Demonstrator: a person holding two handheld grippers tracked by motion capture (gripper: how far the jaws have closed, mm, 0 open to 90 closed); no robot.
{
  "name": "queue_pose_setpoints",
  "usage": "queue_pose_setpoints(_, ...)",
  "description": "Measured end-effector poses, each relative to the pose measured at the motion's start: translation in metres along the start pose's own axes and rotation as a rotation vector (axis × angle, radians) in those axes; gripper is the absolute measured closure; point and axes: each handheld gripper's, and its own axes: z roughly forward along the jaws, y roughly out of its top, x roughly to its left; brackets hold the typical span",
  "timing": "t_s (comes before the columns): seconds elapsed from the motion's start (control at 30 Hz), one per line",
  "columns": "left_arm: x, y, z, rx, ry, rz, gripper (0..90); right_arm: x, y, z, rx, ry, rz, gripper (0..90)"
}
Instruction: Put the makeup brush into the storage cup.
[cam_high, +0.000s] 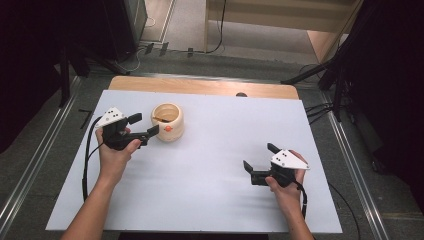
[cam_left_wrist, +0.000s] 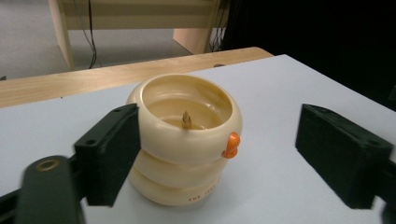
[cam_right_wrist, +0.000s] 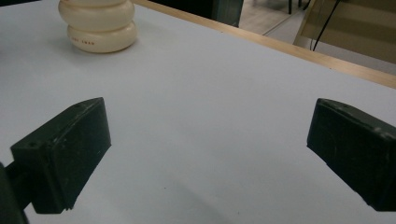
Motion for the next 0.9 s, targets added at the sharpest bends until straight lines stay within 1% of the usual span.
queue_pose_setpoints(0.07, 0.000, -0.004, -0.004, -0.020, -0.007, -0.007, 9.8, 0.000, 0.000, 0.000, 0.000, 0.000, -0.001, 0.0)
queue_pose_setpoints(0.1, 0.000, -0.006, -0.006, -0.025, -0.009, -0.004, 8.6, 0.000, 0.000, 0.000, 0.001, 0.000, 0.001, 0.0)
queue_pose_setpoints(0.17, -0.001, -0.008, -0.008, -0.024, -0.020, 0.002, 1.5, 0.000, 0.000, 0.000, 0.001, -0.001, 0.003, 0.0)
queue_pose_setpoints(0.2, -0.002, -0.010, -0.010, -0.027, -0.029, 0.008, 0.0, 0.000, 0.000, 0.000, 0.001, -0.001, 0.004, 0.0)
queue_pose_setpoints(0.23, -0.003, -0.010, -0.011, -0.022, -0.032, 0.015, 0.0, -0.001, 0.000, 0.000, -0.001, 0.000, 0.006, 0.0)
queue_pose_setpoints(0.3, -0.005, -0.013, -0.013, -0.026, -0.023, 0.024, 0.0, -0.001, -0.001, 0.000, 0.000, -0.003, 0.006, 0.0)
queue_pose_setpoints(0.33, -0.006, -0.015, -0.014, -0.029, -0.034, 0.025, 0.0, -0.002, -0.001, 0.000, 0.001, -0.003, 0.008, 0.0)
queue_pose_setpoints(0.4, -0.007, -0.017, -0.017, -0.038, -0.017, 0.026, 0.0, -0.002, -0.001, 0.000, 0.001, -0.003, 0.009, 0.0)
queue_pose_setpoints(0.43, -0.007, -0.019, -0.020, -0.048, -0.024, 0.024, 0.0, -0.002, -0.001, 0.000, 0.001, -0.003, 0.009, 0.0)
queue_pose_setpoints(0.5, -0.007, -0.022, -0.023, -0.062, -0.010, 0.020, 0.0, -0.003, -0.001, -0.001, -0.002, -0.003, 0.010, 0.0)
queue_pose_setpoints(0.53, -0.007, -0.024, -0.026, -0.069, -0.017, 0.023, 0.0, -0.003, -0.001, -0.001, -0.001, -0.004, 0.012, 0.0)
queue_pose_setpoints(0.63, -0.007, -0.030, -0.032, -0.083, -0.001, 0.030, 0.0, -0.004, -0.002, -0.001, -0.002, -0.007, 0.017, 0.0)
queue_pose_setpoints(0.7, -0.006, -0.035, -0.037, -0.096, 0.009, 0.024, 0.0, -0.005, -0.003, -0.002, -0.001, -0.008, 0.017, 0.0)
queue_pose_setpoints(0.9, -0.005, -0.044, -0.047, -0.093, 0.018, 0.026, 0.0, -0.008, -0.004, -0.004, -0.004, -0.013, 0.020, 0.0)
